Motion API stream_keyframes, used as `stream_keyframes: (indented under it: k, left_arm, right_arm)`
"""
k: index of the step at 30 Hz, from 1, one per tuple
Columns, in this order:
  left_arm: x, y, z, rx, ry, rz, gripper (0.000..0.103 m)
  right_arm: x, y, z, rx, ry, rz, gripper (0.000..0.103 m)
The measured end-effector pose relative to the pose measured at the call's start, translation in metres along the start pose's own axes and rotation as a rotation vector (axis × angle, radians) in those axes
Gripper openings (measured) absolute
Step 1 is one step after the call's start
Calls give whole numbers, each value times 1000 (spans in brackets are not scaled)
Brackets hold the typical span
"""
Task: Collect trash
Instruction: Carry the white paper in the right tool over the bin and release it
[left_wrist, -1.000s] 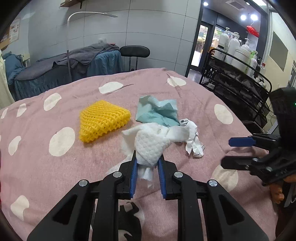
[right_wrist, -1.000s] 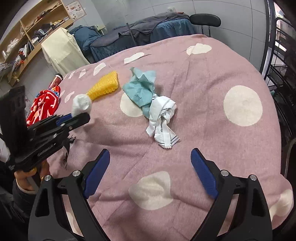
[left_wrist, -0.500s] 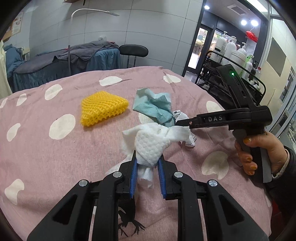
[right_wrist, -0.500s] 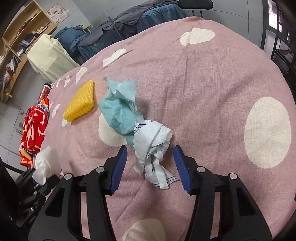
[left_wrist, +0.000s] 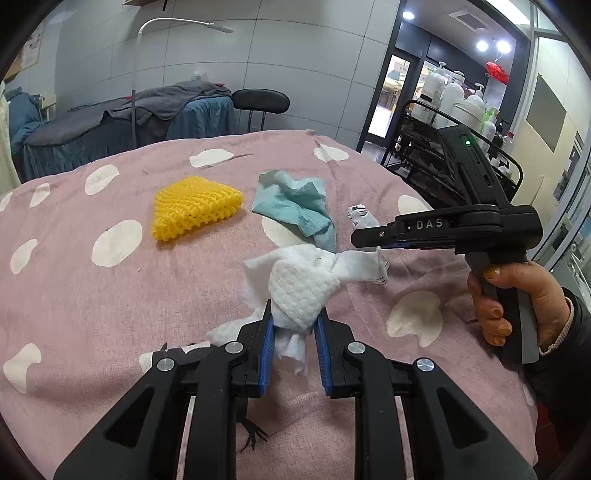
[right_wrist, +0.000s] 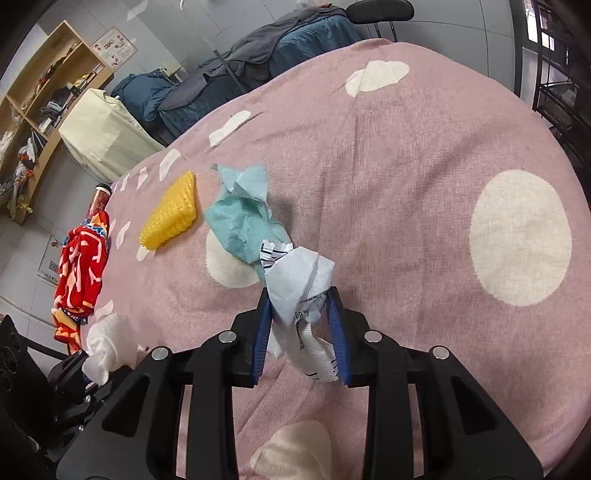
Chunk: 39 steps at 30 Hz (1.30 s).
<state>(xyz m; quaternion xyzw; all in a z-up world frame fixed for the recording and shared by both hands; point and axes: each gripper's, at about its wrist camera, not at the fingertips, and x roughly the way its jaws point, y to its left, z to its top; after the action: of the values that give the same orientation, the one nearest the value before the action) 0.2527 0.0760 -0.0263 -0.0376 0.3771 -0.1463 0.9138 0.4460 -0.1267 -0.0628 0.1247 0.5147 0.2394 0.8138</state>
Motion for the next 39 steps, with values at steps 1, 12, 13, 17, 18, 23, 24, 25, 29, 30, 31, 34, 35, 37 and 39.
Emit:
stream_keyframes:
  k: [1, 12, 13, 17, 18, 23, 24, 25, 29, 30, 31, 34, 35, 37, 39]
  left_arm:
    - [-1, -2, 0, 0, -1, -3, 20]
    - [-14, -42, -7, 31, -30, -52, 20]
    - [-14, -47, -8, 36, -31, -56, 20]
    - [-14, -68, -11, 50, -29, -92, 20]
    - [-13, -74, -12, 57, -29, -104, 20]
    - [-10, -103, -13, 79, -26, -160, 20]
    - [-9, -110, -13, 85, -26, -170, 20]
    - [-9, -115, -13, 91, -25, -179, 20]
    - [-8, -139, -9, 126, -27, -211, 20]
    - [-7, -146, -8, 136, -29, -219, 20]
    - [-7, -151, -7, 145, -29, -226, 20]
    - [-4, -168, -4, 170, -31, -247, 20]
    - [-3, -173, -3, 178, -29, -253, 20]
    - [0, -184, -2, 194, -26, -268, 20]
    - [4, -194, 0, 206, -18, -288, 20]
  right_arm:
    - [-5, -1, -3, 6, -7, 8, 31]
    - [-74, -7, -47, 24, -126, 51, 31]
    - [-81, -9, -51, 21, -136, 49, 31]
    - [-115, -15, -69, 12, -200, 36, 31]
    - [-124, -19, -75, 18, -216, 35, 31]
    - [-162, -39, -98, 54, -291, 36, 31]
    - [-170, -44, -102, 64, -312, 31, 31]
    - [-177, -47, -105, 73, -328, 30, 31]
    - [-206, -66, -118, 105, -387, 6, 31]
    - [-213, -71, -121, 109, -401, -13, 31]
    - [-219, -75, -124, 111, -409, -31, 31]
    - [-235, -86, -134, 112, -438, -99, 30]
    - [-241, -92, -138, 112, -449, -135, 30]
    - [-250, -102, -142, 115, -459, -180, 30]
    - [-255, -115, -148, 128, -464, -229, 30]
